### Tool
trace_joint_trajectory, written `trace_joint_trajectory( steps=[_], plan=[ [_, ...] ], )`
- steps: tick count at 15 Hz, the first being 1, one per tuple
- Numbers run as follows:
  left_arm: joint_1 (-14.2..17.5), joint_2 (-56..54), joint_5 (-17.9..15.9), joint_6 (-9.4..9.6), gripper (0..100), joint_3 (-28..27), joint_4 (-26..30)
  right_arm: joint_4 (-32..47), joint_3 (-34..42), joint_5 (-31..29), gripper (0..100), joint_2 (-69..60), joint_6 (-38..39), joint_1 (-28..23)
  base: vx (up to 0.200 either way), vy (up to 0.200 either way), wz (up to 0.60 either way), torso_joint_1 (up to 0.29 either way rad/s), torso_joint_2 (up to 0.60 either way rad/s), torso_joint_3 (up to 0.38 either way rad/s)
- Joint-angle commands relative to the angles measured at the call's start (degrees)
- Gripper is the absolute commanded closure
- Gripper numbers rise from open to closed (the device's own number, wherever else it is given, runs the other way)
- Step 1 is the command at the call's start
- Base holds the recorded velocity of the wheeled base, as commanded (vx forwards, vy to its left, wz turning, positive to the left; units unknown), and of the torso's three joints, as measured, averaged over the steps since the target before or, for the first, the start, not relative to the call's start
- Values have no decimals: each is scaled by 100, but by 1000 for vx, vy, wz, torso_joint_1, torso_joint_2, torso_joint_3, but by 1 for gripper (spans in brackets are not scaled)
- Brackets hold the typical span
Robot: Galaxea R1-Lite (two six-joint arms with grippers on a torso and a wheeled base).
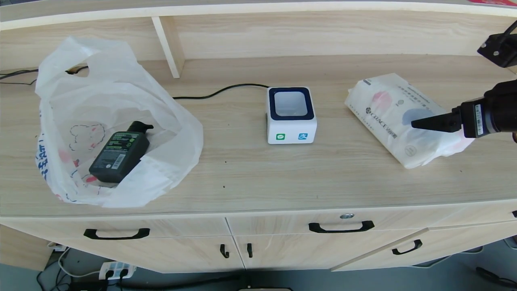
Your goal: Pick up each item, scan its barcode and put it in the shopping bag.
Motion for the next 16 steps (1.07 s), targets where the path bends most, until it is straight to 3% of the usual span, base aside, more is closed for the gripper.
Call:
trace_joint_trajectory(
  steps=[1, 8, 12, 16],
  plan=[
    [-1, 5, 2, -1, 0, 0, -4, -8, -15, 6, 0, 124, -2, 17, 0, 0, 0, 0, 0, 0],
    [-1, 5, 2, -1, 0, 0, -4, 1, -313, 6, 0, 704, 7, 26, 0, 0, 0, 0, 0, 0],
    [-1, 5, 2, 7, 0, 0, -4, -333, -138, -188, 0, 774, 499, 536, 0, 0, 0, 0, 0, 0],
    [-1, 5, 2, -1, 0, 0, -21, -606, -120, -469, 0, 871, 561, 606, 0, 0, 0, 0, 0, 0]
  ],
)
